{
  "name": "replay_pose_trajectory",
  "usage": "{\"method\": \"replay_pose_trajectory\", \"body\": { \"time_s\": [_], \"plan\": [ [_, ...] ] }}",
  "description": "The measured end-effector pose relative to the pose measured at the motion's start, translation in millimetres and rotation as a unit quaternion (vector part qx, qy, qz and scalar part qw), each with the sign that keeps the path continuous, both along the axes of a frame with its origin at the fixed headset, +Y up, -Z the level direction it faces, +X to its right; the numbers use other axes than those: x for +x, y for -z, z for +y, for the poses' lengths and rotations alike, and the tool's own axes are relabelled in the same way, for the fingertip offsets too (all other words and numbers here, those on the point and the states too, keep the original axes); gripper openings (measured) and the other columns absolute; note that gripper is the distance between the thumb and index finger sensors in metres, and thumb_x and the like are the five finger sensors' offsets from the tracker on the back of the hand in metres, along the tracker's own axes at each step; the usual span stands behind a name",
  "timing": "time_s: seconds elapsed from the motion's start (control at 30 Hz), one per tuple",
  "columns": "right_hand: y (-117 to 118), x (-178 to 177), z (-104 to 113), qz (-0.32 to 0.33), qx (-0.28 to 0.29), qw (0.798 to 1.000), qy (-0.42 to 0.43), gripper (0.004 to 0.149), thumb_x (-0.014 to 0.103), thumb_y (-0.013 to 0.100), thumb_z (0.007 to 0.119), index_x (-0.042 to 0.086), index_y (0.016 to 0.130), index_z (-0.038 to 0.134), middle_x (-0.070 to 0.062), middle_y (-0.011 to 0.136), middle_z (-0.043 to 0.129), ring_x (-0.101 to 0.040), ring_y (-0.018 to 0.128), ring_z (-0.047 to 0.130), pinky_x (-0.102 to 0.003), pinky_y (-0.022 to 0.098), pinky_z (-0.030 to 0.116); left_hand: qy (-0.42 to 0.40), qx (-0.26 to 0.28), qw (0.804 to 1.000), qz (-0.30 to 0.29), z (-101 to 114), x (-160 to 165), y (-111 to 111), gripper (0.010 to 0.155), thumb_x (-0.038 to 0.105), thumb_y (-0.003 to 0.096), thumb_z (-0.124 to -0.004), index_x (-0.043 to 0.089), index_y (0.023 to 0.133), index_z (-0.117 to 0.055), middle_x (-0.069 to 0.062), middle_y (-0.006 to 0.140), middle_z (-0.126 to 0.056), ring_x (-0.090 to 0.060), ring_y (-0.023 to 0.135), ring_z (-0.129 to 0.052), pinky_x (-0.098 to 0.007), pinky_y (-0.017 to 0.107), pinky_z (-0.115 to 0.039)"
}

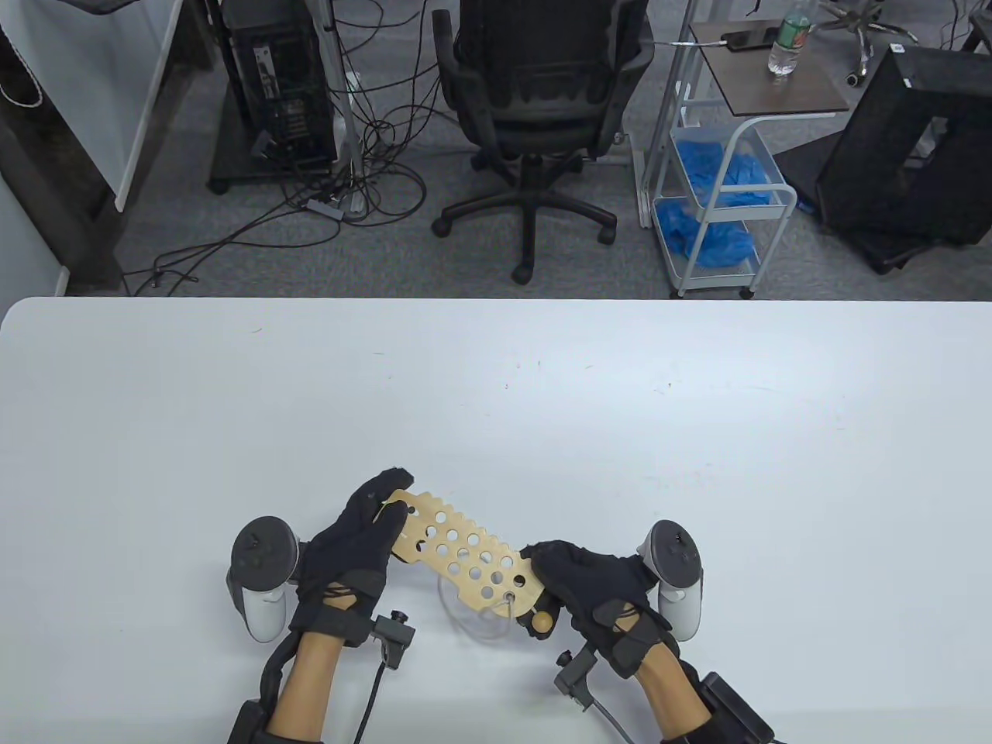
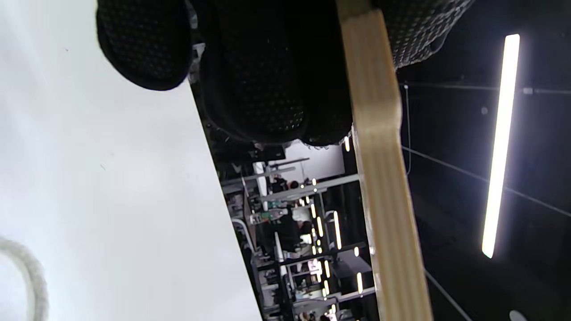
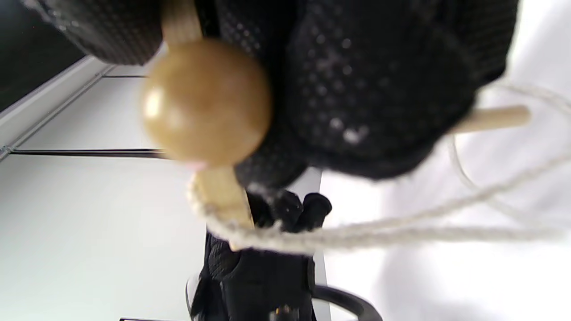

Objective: Remove rope from all holes on crocodile lacing toy

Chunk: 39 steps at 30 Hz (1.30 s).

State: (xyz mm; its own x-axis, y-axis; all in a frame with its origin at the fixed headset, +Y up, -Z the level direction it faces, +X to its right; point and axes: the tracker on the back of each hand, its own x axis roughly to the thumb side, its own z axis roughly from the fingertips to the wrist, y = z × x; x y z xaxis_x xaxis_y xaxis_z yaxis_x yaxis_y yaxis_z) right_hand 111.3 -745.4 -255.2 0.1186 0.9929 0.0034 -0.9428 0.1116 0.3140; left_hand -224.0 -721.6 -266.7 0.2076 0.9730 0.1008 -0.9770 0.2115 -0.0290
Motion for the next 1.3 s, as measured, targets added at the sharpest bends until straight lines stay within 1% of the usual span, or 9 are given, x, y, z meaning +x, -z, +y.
{"method": "replay_pose_trajectory", "body": {
  "time_s": [0.1, 0.27, 0.37, 0.43, 0.53, 0.67, 1.03, 1.13, 1.3],
  "plan": [
    [0.2, 6.1, 4.1, -0.037, 0.021, 0.999, 0.001, 0.053, 0.038, 0.045, 0.078, 0.002, 0.083, 0.075, -0.022, 0.058, 0.098, -0.035, 0.034, 0.099, -0.063, 0.043, 0.074, -0.028, -0.006, 0.999, 0.036, -1.4, -0.6, -3.3, 0.055, 0.047, 0.0539, -0.072, 0.028, 0.105, -0.067, 0.002, 0.067, -0.102, -0.014, 0.047, -0.102, -0.049, 0.055, -0.083],
    [1.7, 16.0, 4.9, -0.074, 0.033, 0.997, -0.020, 0.051, 0.036, 0.045, 0.078, 0.005, 0.086, 0.073, -0.024, 0.070, 0.090, -0.038, 0.047, 0.094, -0.065, 0.048, 0.069, -0.063, -0.019, 0.997, 0.042, -4.2, -4.1, -3.8, 0.055, 0.047, 0.0548, -0.070, 0.028, 0.106, -0.066, 0.003, 0.068, -0.101, -0.014, 0.048, -0.101, -0.049, 0.055, -0.083],
    [2.9, 14.7, 5.7, -0.048, 0.047, 0.997, -0.028, 0.051, 0.034, 0.044, 0.080, 0.009, 0.089, 0.073, -0.027, 0.087, 0.074, -0.045, 0.068, 0.081, -0.070, 0.053, 0.059, -0.066, -0.023, 0.997, 0.045, -5.6, -4.6, -3.6, 0.054, 0.048, 0.0550, -0.069, 0.028, 0.106, -0.066, 0.003, 0.068, -0.101, -0.014, 0.048, -0.101, -0.049, 0.056, -0.083],
    [2.8, 8.7, 8.2, -0.006, 0.065, 0.997, -0.029, 0.053, 0.031, 0.044, 0.082, 0.010, 0.091, 0.072, -0.027, 0.097, 0.063, -0.052, 0.081, 0.067, -0.074, 0.056, 0.051, -0.074, -0.026, 0.996, 0.041, -6.1, -3.7, -3.7, 0.054, 0.048, 0.0552, -0.069, 0.028, 0.106, -0.065, 0.003, 0.069, -0.100, -0.014, 0.048, -0.101, -0.048, 0.056, -0.083],
    [0.4, -1.4, 10.5, 0.052, 0.090, 0.993, -0.054, 0.057, 0.033, 0.043, 0.083, 0.013, 0.094, 0.068, -0.025, 0.106, 0.050, -0.059, 0.091, 0.048, -0.078, 0.058, 0.042, -0.091, -0.032, 0.995, 0.032, -7.1, -1.7, -4.0, 0.055, 0.048, 0.0556, -0.068, 0.028, 0.106, -0.064, 0.003, 0.069, -0.100, -0.013, 0.049, -0.101, -0.048, 0.056, -0.083],
    [-2.8, -11.0, 8.5, 0.101, 0.090, 0.989, -0.052, 0.058, 0.032, 0.045, 0.083, 0.014, 0.097, 0.065, -0.024, 0.110, 0.039, -0.061, 0.094, 0.033, -0.081, 0.058, 0.031, -0.098, -0.037, 0.994, 0.035, -9.1, -1.9, -4.0, 0.054, 0.048, 0.0556, -0.068, 0.028, 0.106, -0.065, 0.003, 0.069, -0.100, -0.013, 0.049, -0.101, -0.048, 0.056, -0.082],
    [-7.6, -24.3, 7.3, 0.147, 0.114, 0.977, -0.109, 0.056, 0.034, 0.043, 0.086, 0.017, 0.095, 0.071, -0.022, 0.111, 0.040, -0.061, 0.095, 0.023, -0.082, 0.058, 0.026, -0.109, -0.048, 0.993, 0.019, -11.2, 7.0, -5.4, 0.055, 0.047, 0.0556, -0.067, 0.025, 0.106, -0.064, 0.003, 0.069, -0.100, -0.013, 0.049, -0.102, -0.048, 0.056, -0.083],
    [-8.5, -26.0, 7.2, 0.147, 0.117, 0.975, -0.116, 0.051, 0.033, 0.043, 0.086, 0.017, 0.091, 0.075, -0.022, 0.111, 0.043, -0.061, 0.095, 0.024, -0.082, 0.058, 0.026, -0.106, -0.049, 0.993, 0.017, -11.2, 9.6, -6.1, 0.055, 0.047, 0.0554, -0.067, 0.024, 0.105, -0.064, 0.003, 0.069, -0.101, -0.013, 0.048, -0.102, -0.048, 0.056, -0.083],
    [-7.9, -24.1, 8.0, 0.129, 0.116, 0.979, -0.112, 0.038, 0.028, 0.043, 0.086, 0.016, 0.079, 0.086, -0.023, 0.107, 0.056, -0.062, 0.095, 0.033, -0.082, 0.059, 0.031, -0.109, -0.053, 0.993, 0.010, -11.9, 10.9, -6.2, 0.055, 0.047, 0.0555, -0.067, 0.024, 0.105, -0.064, 0.003, 0.069, -0.100, -0.013, 0.049, -0.102, -0.048, 0.056, -0.083]
  ]
}}
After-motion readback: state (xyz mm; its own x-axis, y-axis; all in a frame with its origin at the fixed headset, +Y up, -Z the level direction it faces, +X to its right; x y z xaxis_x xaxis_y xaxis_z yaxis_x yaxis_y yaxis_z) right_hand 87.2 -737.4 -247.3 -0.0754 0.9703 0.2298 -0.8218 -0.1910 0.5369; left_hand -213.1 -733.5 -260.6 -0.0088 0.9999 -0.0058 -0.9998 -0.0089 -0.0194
